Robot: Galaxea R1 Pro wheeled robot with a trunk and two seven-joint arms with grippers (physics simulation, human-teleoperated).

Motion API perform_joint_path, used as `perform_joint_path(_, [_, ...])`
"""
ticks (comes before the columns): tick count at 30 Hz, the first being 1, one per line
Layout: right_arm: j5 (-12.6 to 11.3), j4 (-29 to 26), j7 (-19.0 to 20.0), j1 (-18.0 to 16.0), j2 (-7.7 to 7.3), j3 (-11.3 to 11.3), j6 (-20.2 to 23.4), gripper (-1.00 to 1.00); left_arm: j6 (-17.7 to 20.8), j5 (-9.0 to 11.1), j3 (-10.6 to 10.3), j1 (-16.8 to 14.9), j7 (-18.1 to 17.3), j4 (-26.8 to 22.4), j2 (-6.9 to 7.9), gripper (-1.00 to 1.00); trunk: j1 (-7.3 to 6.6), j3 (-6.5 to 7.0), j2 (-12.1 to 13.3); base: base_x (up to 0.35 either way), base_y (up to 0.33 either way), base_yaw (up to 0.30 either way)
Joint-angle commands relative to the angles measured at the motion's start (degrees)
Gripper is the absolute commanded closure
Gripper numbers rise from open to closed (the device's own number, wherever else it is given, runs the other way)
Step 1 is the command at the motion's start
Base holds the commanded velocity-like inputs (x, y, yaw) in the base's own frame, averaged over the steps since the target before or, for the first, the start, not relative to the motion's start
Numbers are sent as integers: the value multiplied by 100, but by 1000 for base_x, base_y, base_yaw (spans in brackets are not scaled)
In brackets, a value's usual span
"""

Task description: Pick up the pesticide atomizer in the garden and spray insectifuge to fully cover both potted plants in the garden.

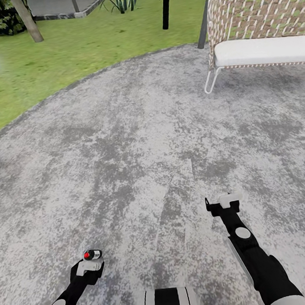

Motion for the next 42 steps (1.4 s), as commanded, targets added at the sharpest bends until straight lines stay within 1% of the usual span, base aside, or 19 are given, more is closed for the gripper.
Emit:
perform_joint_path(1, [60, -8, -41, -2, -6, 20, 49, -100, -21, -59, 39, -2, -21, 2, -3, -100, -2, 5, -1, -50, 0, -100])
perform_joint_path(14, [60, -7, -40, -2, -6, 20, 49, -100, -22, -57, 44, -2, -24, 2, 6, -100, -2, 108, -1, -9, 16, -94])
perform_joint_path(19, [60, -13, -41, -2, -6, 20, 49, -100, -21, -57, 47, -2, -20, 2, 11, -100, -2, 115, -1, 0, 143, -14])
perform_joint_path(32, [60, -16, -41, -2, -6, 20, 49, -100, -20, -57, 48, -2, -19, 2, 13, -100, -2, 117, -1, 0, 8, -1])
perform_joint_path(42, [60, -8, -41, -2, -6, 20, 49, -100, -20, -57, 48, -2, -19, 2, 15, -100, -2, 189, -1, 0, 0, 0])
